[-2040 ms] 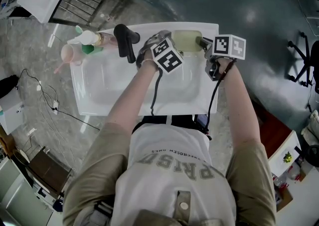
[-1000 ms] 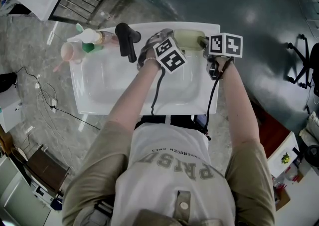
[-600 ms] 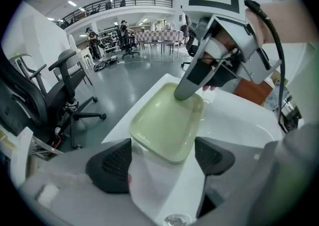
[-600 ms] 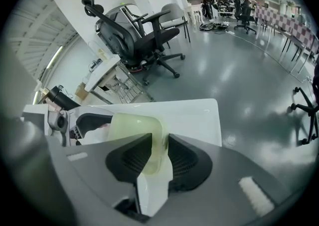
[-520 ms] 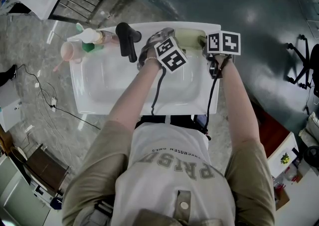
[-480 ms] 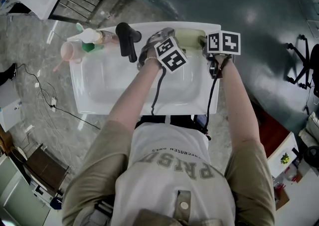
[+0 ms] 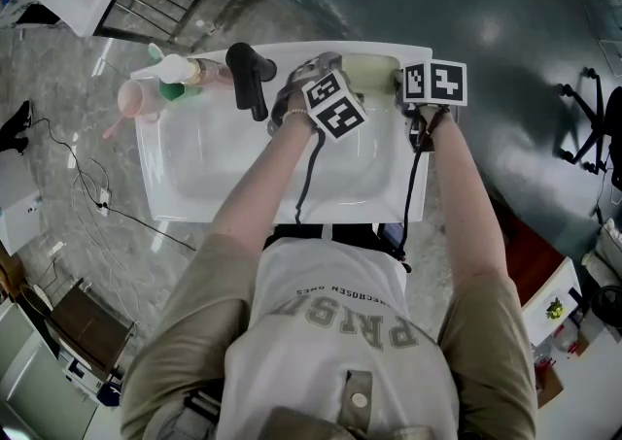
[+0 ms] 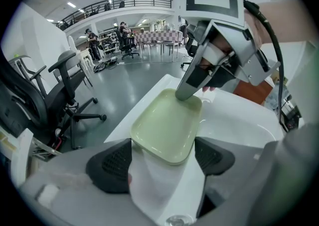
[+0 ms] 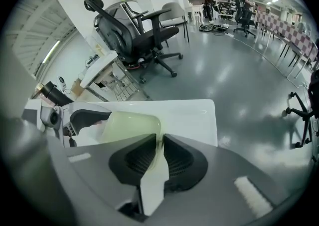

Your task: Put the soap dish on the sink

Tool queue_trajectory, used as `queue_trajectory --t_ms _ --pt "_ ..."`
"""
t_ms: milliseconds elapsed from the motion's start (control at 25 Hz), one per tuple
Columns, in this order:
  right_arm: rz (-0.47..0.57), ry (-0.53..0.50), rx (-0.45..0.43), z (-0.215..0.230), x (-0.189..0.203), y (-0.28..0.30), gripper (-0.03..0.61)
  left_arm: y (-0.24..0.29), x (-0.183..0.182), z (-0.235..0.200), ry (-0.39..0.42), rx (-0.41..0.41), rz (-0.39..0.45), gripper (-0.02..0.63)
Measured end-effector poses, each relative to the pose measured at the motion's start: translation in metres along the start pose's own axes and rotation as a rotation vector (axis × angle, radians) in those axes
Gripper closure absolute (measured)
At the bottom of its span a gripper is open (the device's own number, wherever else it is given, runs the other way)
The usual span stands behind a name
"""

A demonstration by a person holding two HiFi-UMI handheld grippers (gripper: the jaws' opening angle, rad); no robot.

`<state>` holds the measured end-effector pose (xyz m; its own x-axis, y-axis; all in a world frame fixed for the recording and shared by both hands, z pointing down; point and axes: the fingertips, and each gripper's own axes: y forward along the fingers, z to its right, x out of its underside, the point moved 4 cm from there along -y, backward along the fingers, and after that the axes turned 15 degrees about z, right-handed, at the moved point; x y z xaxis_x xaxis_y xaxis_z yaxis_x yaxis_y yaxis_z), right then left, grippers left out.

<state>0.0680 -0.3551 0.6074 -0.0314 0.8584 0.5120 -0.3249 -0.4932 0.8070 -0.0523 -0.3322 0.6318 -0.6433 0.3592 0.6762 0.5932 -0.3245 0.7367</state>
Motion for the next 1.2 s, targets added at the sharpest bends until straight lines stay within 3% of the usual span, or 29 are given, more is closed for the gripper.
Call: queue_trajectory --t_ms 280,840,1200 --pt "0.001 0.013 -0.002 0.0 0.0 0.0 0.523 -0.001 0.0 0.0 -0.005 0.007 0.004 0.199" --pt "0.06 0.128 -0.049 0.004 -0.002 -0.003 0.466 -0.01 -0.006 -0.005 -0.142 0.032 0.082 0.199" --pt "0.139 0.184 -0.058 0.007 -0.004 -0.012 0.466 -0.016 -0.008 -0.009 -0.17 0.018 0.111 0.199"
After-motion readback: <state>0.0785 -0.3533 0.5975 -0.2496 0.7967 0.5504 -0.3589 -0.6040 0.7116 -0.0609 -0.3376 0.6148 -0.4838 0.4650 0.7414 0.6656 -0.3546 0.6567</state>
